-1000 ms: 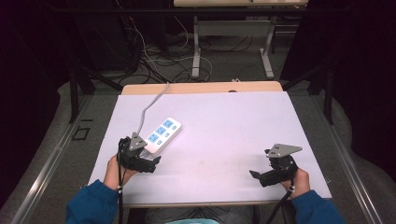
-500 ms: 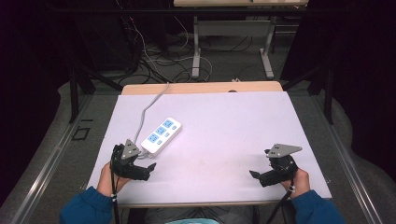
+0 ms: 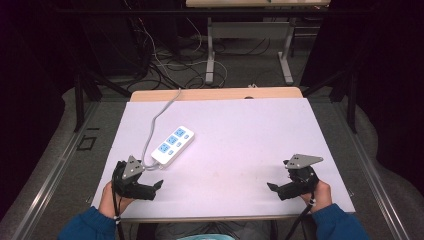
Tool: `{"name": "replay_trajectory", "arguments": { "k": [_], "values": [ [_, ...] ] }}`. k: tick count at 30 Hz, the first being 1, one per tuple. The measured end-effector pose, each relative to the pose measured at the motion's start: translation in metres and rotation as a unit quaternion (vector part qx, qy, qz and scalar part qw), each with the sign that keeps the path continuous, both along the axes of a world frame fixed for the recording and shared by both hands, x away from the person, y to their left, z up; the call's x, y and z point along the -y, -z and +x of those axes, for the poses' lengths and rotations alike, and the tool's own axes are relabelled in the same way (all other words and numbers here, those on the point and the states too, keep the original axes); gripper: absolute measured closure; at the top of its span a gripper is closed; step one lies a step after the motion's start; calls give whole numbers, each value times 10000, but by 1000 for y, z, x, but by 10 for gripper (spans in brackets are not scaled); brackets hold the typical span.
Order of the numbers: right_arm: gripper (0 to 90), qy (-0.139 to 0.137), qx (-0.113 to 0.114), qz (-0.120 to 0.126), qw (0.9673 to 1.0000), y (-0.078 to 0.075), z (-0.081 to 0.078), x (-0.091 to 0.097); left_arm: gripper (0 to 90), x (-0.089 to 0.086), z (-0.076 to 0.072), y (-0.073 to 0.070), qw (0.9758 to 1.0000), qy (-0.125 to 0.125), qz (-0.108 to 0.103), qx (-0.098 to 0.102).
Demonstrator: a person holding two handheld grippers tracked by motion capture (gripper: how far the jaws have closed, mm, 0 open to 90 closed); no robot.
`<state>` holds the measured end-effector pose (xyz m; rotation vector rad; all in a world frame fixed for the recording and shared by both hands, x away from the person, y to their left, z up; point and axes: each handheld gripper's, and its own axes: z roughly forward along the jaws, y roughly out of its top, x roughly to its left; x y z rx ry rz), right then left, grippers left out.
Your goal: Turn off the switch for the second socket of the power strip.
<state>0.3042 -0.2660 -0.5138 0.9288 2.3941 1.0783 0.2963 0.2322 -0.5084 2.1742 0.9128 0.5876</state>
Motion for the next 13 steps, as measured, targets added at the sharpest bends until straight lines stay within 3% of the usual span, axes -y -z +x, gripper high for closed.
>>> {"name": "replay_trajectory", "arguments": {
  "k": [8,13],
  "values": [
    [19,9,-6,-7,10000,0,0,0,0,-2,-9,1,9999,77,-79,-2],
    [19,-3,2,3,10000,0,0,0,0,-4,-7,1,9999,64,-97,-37]
  ]
}}
